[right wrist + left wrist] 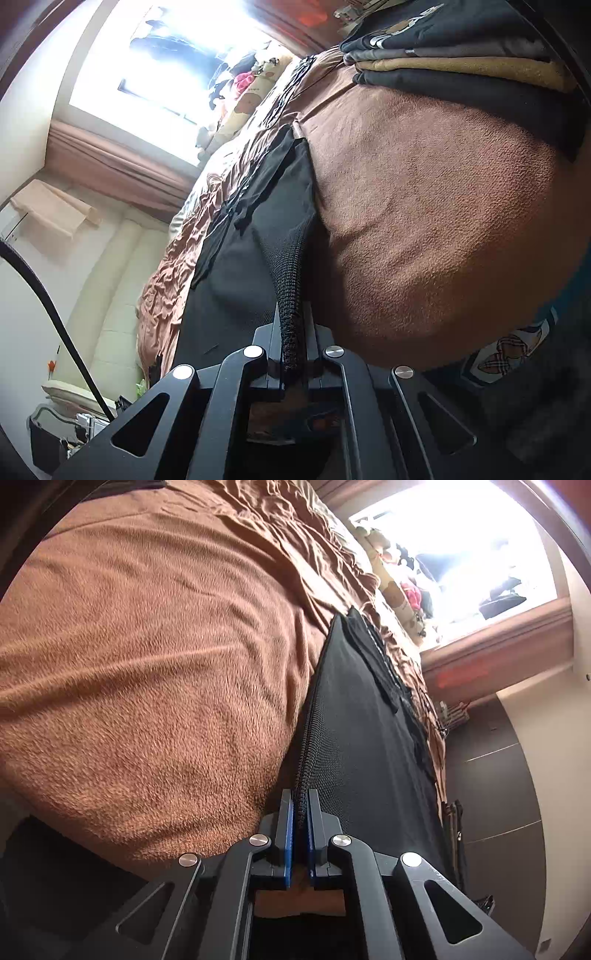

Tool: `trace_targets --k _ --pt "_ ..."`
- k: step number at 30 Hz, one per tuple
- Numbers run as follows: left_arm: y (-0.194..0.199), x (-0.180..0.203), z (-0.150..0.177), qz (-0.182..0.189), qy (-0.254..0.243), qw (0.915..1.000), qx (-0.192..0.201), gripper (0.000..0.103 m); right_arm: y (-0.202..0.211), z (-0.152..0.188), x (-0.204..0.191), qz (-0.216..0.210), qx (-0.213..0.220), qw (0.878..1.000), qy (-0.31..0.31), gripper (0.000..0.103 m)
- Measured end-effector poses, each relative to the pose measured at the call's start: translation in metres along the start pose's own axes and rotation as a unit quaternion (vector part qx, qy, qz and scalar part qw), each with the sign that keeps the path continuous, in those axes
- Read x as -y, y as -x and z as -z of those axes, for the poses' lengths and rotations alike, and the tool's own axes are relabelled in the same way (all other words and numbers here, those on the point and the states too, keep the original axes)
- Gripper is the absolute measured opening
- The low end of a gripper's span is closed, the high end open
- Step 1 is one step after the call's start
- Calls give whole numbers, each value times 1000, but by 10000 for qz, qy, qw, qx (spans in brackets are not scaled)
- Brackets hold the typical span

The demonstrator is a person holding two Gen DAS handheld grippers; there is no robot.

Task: Fold small clothes
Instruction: 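Lift the hem with both tools and fold it over toward the collar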

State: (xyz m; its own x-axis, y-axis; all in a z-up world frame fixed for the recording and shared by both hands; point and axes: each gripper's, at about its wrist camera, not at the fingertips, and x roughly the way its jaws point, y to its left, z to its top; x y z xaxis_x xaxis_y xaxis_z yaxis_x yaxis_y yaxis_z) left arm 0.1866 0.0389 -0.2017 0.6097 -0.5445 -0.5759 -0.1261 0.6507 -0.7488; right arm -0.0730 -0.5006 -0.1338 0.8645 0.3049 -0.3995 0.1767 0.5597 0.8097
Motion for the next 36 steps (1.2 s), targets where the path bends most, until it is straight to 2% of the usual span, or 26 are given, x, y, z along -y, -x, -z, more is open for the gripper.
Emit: trace_targets --k 7,14,32,36 --pt "31 11 -12 230 -108 9993 285 5 2 11 -23 -64 -91 9998 135 2" --pt "59 17 -5 348 -243 9983 402 5 17 15 -36 -185 26 9995 265 2" --pt "164 26 54 695 -767 9916 777 5 77 41 -33 -479 220 9973 516 2" --pt "183 26 72 575 -771 9923 775 5 89 50 -28 -561 265 9965 564 2"
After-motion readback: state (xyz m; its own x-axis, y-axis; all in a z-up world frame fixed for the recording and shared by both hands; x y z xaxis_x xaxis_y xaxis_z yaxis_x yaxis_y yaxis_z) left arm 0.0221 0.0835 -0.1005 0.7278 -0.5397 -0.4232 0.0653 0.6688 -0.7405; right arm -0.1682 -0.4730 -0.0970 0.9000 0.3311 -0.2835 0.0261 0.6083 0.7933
